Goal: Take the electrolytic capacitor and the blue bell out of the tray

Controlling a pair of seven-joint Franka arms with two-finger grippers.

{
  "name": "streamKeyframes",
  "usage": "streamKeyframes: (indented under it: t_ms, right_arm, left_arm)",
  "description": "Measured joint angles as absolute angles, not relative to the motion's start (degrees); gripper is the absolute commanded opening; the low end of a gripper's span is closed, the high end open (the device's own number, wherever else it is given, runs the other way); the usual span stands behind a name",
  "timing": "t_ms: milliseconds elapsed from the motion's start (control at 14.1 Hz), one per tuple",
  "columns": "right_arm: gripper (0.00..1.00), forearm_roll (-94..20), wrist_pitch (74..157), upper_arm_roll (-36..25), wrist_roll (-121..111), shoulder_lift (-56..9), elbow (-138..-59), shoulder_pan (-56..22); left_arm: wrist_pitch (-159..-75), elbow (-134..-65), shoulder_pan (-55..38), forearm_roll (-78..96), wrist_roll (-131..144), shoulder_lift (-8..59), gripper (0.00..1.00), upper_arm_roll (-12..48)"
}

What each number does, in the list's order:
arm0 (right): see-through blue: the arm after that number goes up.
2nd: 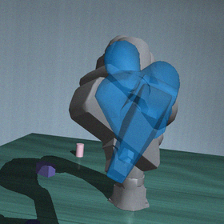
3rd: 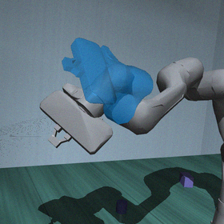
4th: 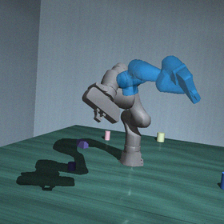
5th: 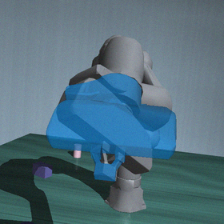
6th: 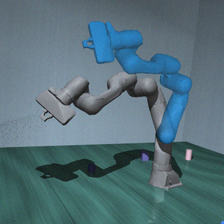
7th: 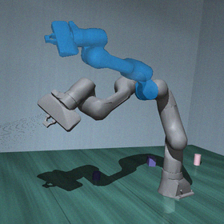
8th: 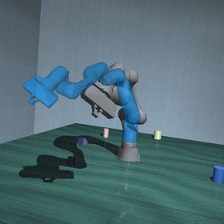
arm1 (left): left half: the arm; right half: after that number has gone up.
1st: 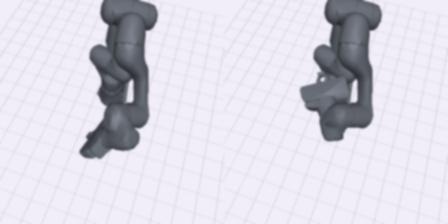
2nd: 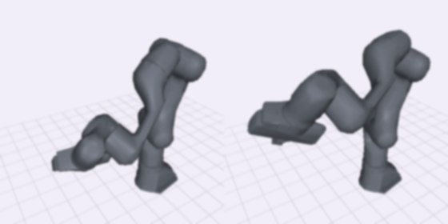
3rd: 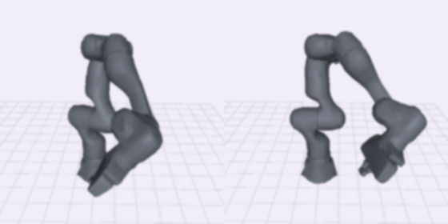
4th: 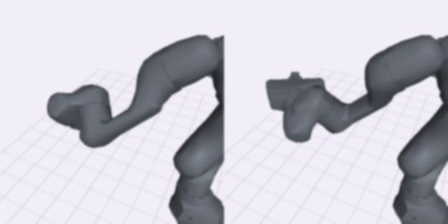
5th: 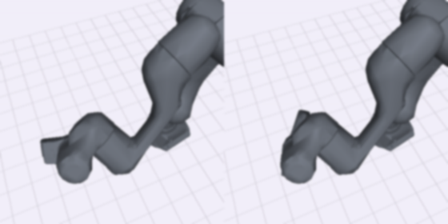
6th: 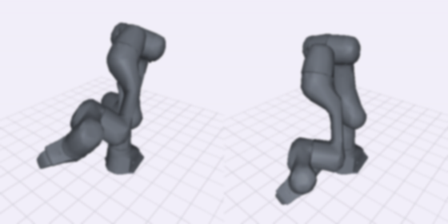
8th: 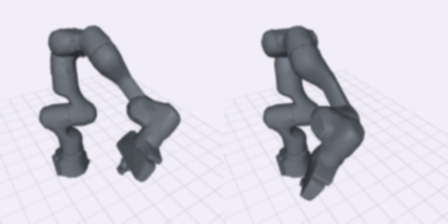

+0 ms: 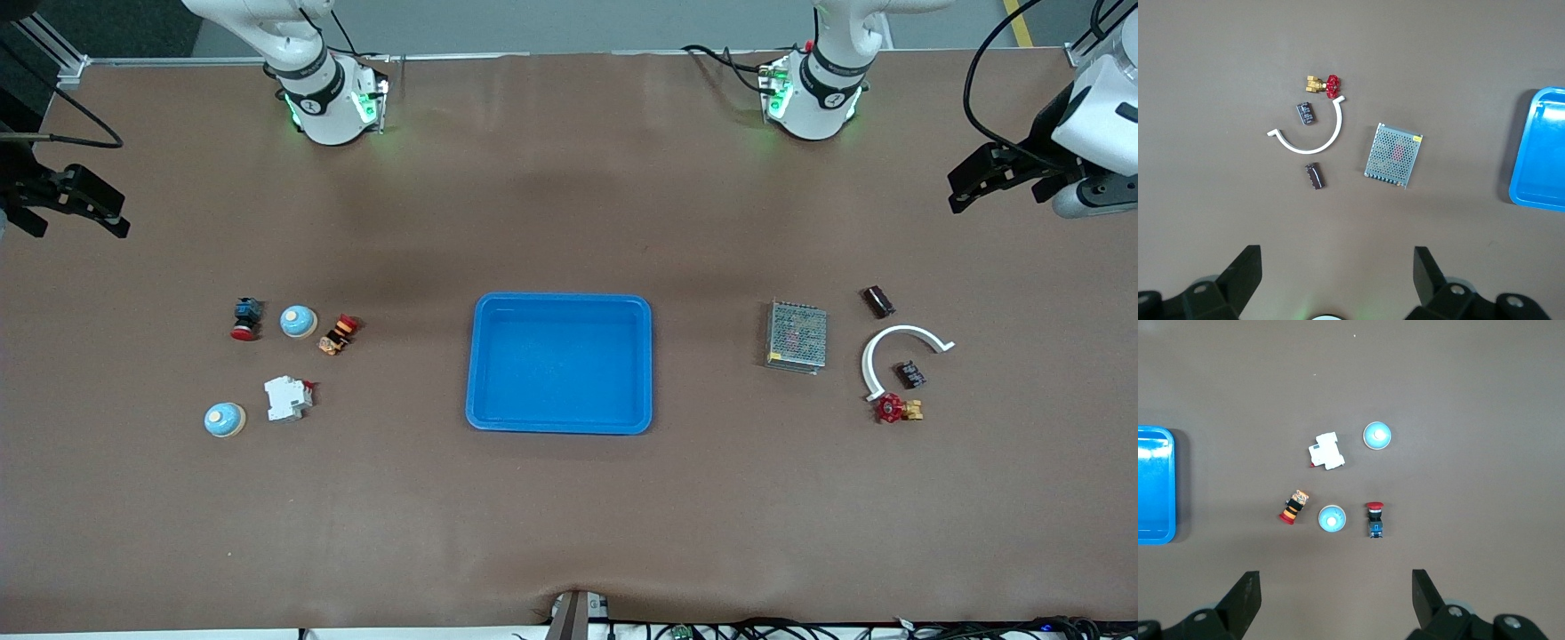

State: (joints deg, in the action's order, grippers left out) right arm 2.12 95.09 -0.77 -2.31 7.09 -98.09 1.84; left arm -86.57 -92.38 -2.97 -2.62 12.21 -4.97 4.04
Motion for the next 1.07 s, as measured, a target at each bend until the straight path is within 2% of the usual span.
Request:
streamKeyframes:
  t_ms: [1066]
  right_arm:
    - [1.00,1.94,94.57,-0.29,-2.32,7.09,-97.33,1.83]
  left_arm:
    - [-85.32,-91.21,-2.96,-0.38,8.53,-4.98,1.00,3.89]
